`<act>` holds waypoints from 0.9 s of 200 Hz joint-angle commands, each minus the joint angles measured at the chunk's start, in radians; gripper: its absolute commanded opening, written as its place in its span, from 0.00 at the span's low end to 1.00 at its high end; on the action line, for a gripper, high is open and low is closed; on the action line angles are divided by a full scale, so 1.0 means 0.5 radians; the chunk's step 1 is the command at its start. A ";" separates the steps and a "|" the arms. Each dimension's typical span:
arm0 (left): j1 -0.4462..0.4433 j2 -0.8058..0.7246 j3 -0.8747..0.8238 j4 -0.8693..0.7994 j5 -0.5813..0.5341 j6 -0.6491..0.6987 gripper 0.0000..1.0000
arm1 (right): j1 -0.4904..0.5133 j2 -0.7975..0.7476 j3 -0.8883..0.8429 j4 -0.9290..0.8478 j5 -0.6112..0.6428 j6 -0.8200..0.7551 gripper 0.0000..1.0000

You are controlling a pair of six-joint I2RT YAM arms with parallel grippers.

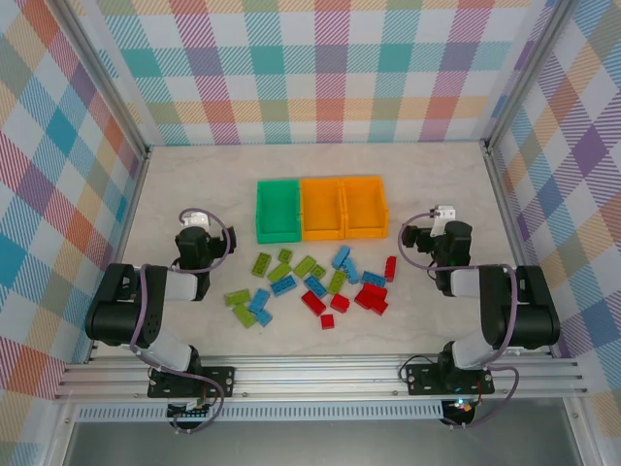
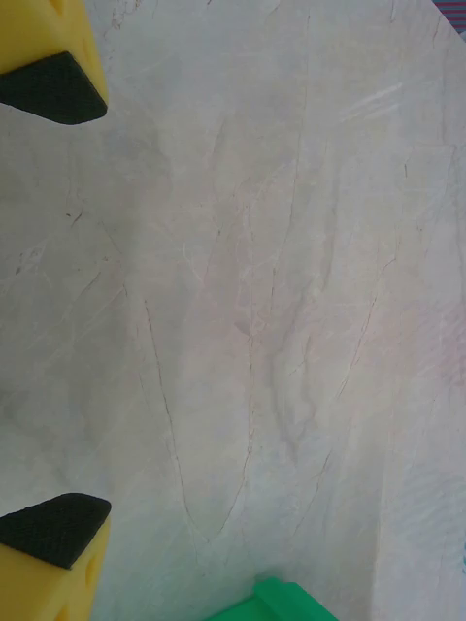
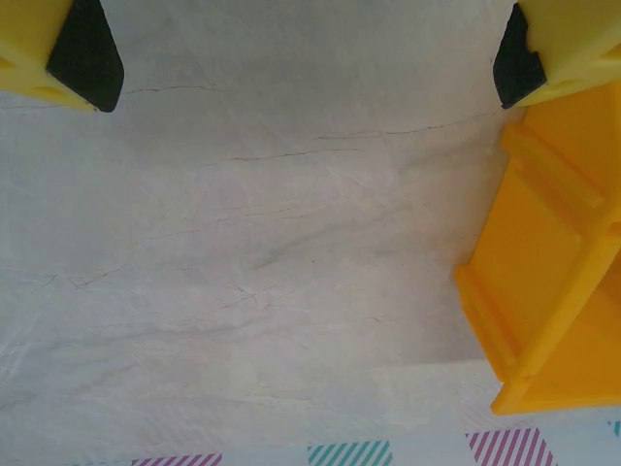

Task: Sort the legos into containers by color

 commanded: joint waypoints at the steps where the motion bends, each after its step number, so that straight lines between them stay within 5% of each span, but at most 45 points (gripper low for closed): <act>1: -0.015 -0.001 0.025 0.041 0.033 0.037 1.00 | -0.010 0.010 0.042 0.013 -0.047 0.000 1.00; 147: -0.012 -0.009 0.028 0.043 0.041 0.037 1.00 | -0.010 0.004 0.068 -0.040 -0.093 -0.011 1.00; 164: -0.015 -0.099 0.161 -0.277 0.021 0.033 1.00 | -0.011 -0.053 0.143 -0.213 -0.106 -0.013 1.00; 180: -0.009 -0.199 0.500 -0.937 -0.115 -0.060 1.00 | -0.011 -0.140 0.439 -0.878 -0.071 0.043 1.00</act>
